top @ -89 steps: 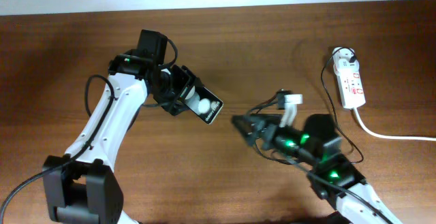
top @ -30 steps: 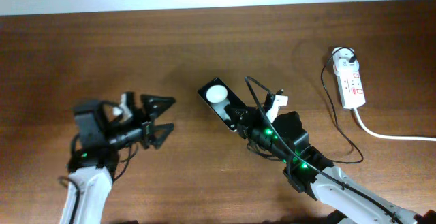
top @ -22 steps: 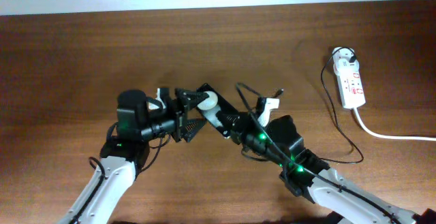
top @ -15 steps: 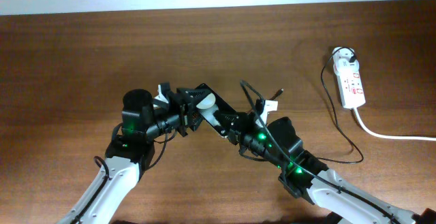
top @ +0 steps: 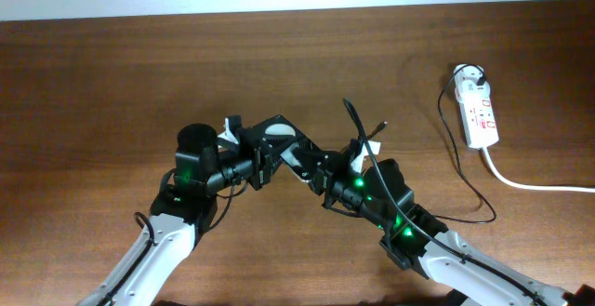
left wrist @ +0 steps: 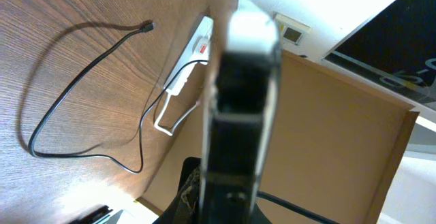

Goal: Plug charger to phone and switch on socket

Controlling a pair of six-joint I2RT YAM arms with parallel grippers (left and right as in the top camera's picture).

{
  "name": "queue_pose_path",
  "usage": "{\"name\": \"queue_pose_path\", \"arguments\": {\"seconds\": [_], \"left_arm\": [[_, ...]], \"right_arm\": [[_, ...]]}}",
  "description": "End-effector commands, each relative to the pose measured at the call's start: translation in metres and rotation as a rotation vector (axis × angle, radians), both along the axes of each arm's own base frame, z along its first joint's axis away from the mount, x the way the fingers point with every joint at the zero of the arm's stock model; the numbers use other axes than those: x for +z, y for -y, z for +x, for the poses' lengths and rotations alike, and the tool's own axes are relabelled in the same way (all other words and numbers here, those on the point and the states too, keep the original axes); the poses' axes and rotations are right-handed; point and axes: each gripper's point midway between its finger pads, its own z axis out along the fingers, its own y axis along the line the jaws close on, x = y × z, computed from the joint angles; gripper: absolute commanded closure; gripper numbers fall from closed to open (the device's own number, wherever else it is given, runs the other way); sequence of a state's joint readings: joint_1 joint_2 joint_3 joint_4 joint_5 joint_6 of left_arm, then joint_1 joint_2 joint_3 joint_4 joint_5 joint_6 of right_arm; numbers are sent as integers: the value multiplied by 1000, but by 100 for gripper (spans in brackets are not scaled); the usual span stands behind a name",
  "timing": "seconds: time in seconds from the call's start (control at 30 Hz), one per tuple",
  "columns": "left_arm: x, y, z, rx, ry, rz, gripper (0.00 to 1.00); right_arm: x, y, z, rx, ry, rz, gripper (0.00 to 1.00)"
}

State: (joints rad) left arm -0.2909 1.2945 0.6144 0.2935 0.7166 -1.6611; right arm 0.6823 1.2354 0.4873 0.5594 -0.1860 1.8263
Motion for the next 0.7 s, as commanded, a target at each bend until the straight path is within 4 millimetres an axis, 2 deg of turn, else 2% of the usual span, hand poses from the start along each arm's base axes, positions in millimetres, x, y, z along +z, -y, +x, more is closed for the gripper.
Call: {"name": "queue_pose_path", "arguments": {"seconds": [0.0, 0.03, 0.07, 0.1, 0.13, 0.2, 0.3, 0.33, 0.37, 0.4, 0.43, 0.47, 0.53, 0.57, 0.6, 0.67], "left_arm": [[4, 1, 1, 1, 8, -3, 100], [4, 1, 2, -7, 40, 19, 100], [0, 0, 1, -16, 70, 52, 100], [-13, -6, 2, -11, 95, 133, 100], [-29, -17, 3, 8, 76, 206, 100], [-42, -42, 9, 39, 89, 290, 100], [-37, -72, 25, 63, 221, 368, 100], [-29, -76, 28, 43, 296, 378, 100], [-18, -75, 29, 0, 397, 379, 100], [-9, -70, 26, -67, 514, 392, 100], [-9, -67, 21, -113, 558, 401, 100], [-13, -66, 18, -132, 549, 406, 100], [-35, -67, 4, -184, 470, 435, 100], [-45, -68, -3, -206, 432, 453, 100], [-51, -69, -8, -219, 406, 460, 100], [-54, -69, -10, -223, 386, 459, 100]], "right_arm": [[3, -9, -9, 70, 47, -29, 75], [0, -9, -9, 70, 39, -37, 54], [-9, -7, -10, 70, 11, -62, 40], [-34, -2, -15, 72, -65, -135, 11], [-47, 3, -17, 70, -70, -207, 3], [-72, 15, -21, 98, -27, -386, 1], [-75, 20, -17, 129, 105, -522, 1], [-79, 27, -13, 127, 161, -609, 1], [-89, 37, -13, 111, 138, -672, 1], [-105, 56, -12, 57, 83, -764, 1], [-118, 80, -10, -20, 38, -875, 1], [-122, 94, -8, -46, 49, -966, 1], [-108, 91, 1, -10, 164, -1043, 1], [-92, 84, 7, 21, 213, -1068, 1], [-78, 87, 12, 15, 199, -1108, 1], [-42, 105, 19, -8, 144, -1229, 1]]}}
